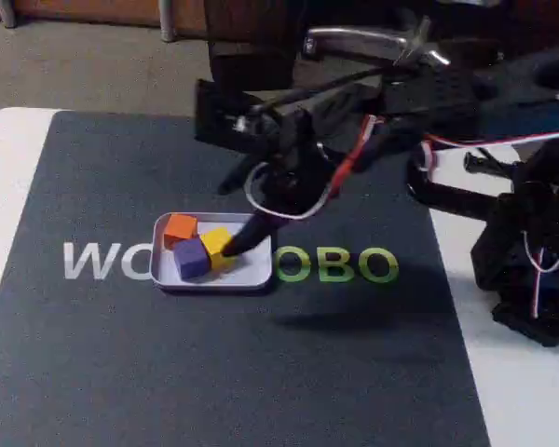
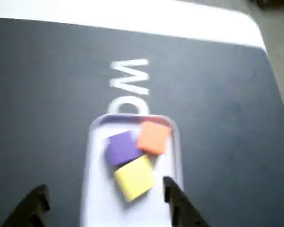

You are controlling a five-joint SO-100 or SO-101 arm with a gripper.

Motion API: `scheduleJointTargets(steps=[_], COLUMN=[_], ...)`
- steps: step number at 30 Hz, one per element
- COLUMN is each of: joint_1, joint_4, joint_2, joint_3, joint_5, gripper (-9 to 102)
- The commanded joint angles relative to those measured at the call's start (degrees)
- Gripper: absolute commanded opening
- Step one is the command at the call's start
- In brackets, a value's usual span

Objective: Move blocks one by one until all three blocks are in the tray.

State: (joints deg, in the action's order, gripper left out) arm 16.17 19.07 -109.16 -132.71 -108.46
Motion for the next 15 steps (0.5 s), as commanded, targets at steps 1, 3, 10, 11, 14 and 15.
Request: scheduleJointTargets(steps=[1,3,10,11,14,15], joint_1=[-1.2,-1.6,-1.6,-1.6,-2.5,-3.1], joint_4=[-0.5,-0.9,1.3,3.7,17.2,21.9], joint_2=[-9.1,-14.7,-44.8,-50.5,-67.7,-74.2], joint_3=[-4.8,-9.8,-33.2,-36.2,-40.7,-42.4], joint_5=[0.1,-0.6,-4.7,-4.9,-4.0,-3.9], gripper=[26,26,20,18,11,10])
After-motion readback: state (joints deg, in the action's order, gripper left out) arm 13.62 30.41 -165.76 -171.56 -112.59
